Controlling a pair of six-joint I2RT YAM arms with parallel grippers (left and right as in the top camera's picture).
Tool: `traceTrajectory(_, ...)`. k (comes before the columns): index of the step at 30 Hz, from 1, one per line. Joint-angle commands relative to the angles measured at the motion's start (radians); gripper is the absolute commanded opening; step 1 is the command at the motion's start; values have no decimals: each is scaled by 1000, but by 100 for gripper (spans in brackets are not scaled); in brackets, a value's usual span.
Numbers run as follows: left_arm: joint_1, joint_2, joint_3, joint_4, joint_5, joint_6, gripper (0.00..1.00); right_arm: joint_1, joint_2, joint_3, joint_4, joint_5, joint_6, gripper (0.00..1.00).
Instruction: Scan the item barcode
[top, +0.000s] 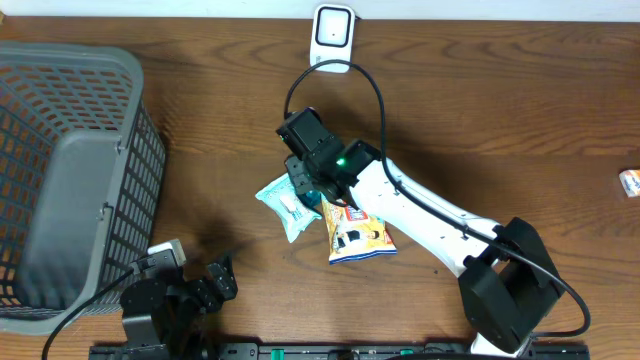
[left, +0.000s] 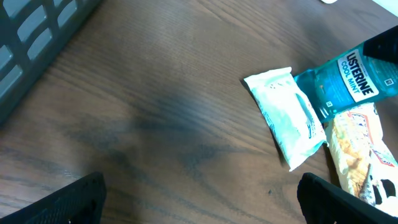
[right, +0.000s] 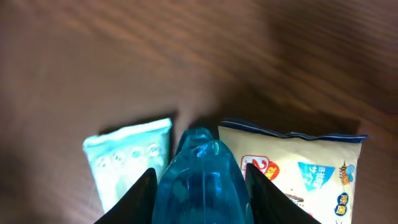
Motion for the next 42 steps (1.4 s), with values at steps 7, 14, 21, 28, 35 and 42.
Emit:
traceTrajectory(7,4,-2,1,0,12,13,98,2,-21,13,-26,290,382,31)
traceTrajectory(14,4,-2,1,0,12,13,98,-12,-40,13,-204,419,830,30)
traceTrajectory(21,4,-2,1,0,12,13,98,-29,-40,13,-299,401,1183,40)
traceTrajectory(28,4,-2,1,0,12,13,98,-40,-40,14,-291,377,1182,55)
traceTrajectory(35,4,-2,1,0,12,13,98,-43,-40,117,-328,312,975,76)
traceTrajectory(42,4,-2,1,0,12,13,98,-43,-41,292,-490,214,745,99)
